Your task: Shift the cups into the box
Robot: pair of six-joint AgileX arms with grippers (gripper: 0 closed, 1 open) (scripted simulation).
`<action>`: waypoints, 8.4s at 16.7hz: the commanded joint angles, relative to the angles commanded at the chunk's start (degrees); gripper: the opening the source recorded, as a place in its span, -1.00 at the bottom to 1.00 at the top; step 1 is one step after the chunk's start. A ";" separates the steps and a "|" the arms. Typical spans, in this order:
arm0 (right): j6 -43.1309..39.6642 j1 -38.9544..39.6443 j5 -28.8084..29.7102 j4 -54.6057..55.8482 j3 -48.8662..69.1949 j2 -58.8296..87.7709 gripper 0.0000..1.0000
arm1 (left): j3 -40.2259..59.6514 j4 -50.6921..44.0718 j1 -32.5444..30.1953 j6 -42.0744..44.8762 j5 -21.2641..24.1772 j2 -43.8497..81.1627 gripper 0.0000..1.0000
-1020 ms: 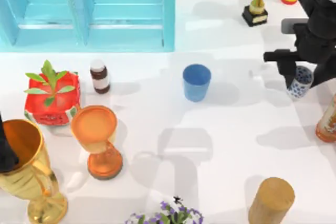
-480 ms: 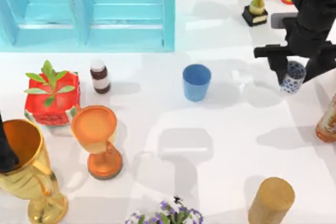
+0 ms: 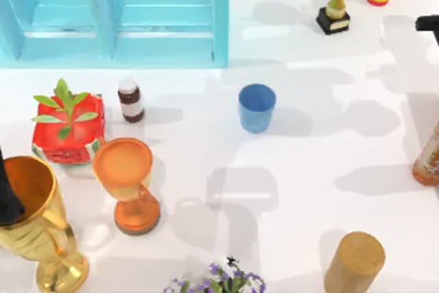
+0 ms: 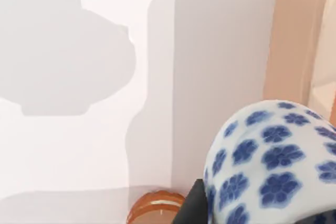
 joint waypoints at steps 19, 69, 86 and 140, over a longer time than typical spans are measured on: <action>-23.85 -23.73 0.42 -0.10 -31.70 -30.95 -1.00 | 0.00 0.00 0.00 0.00 0.00 0.00 1.00; -34.03 -33.66 0.18 9.20 -50.54 -40.67 1.00 | 0.00 0.00 0.00 0.00 0.00 0.00 1.00; -24.72 -26.44 1.70 -7.52 -25.16 -32.97 1.00 | 0.00 0.00 0.00 0.00 0.00 0.00 1.00; 37.15 36.75 6.99 16.04 12.49 19.30 -1.00 | 0.00 0.00 0.00 0.00 0.00 0.00 1.00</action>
